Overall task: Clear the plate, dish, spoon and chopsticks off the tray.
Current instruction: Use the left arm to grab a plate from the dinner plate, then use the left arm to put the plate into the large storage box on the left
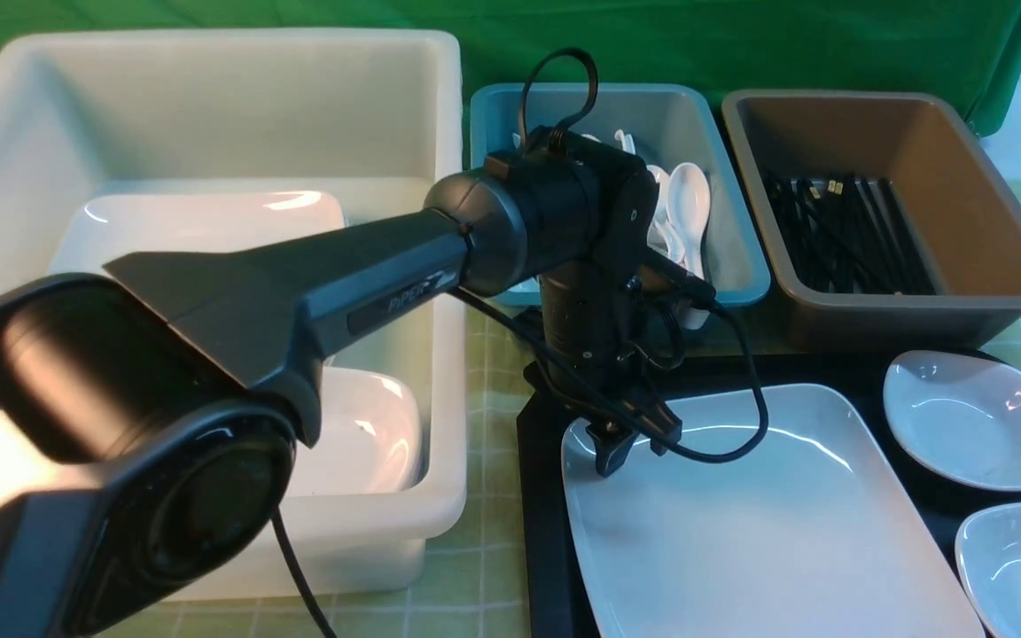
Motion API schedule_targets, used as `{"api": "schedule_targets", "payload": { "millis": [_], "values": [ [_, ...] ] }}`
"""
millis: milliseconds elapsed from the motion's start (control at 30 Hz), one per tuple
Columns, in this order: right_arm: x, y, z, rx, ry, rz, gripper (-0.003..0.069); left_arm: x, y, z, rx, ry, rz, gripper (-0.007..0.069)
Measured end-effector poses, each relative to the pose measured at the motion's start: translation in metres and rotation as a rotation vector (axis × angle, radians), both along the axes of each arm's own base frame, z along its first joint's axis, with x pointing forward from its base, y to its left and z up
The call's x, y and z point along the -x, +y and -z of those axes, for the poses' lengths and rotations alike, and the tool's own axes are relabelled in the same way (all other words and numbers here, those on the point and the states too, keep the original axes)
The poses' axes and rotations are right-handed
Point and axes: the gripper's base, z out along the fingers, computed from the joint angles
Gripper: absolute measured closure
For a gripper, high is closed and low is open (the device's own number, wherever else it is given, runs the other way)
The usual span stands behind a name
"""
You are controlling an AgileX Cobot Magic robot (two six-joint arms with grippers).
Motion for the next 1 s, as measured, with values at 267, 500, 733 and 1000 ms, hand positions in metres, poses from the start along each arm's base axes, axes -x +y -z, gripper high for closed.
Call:
{"api": "schedule_targets", "payload": {
  "millis": [267, 500, 733, 1000],
  "values": [
    [0.000, 0.000, 0.000, 0.000, 0.000, 0.000, 0.0535, 0.002, 0.000, 0.003, 0.008, 0.050, -0.006, 0.0341],
    [0.000, 0.000, 0.000, 0.000, -0.001, 0.000, 0.0535, -0.003, 0.007, 0.002, 0.052, 0.109, -0.087, 0.0501],
    [0.000, 0.000, 0.000, 0.000, -0.001, 0.000, 0.0535, -0.004, 0.012, -0.014, 0.104, 0.118, -0.129, 0.0531],
    [0.000, 0.000, 0.000, -0.001, -0.001, 0.000, 0.0531, 0.001, 0.018, -0.060, 0.272, 0.148, -0.202, 0.0597]
  ]
}}
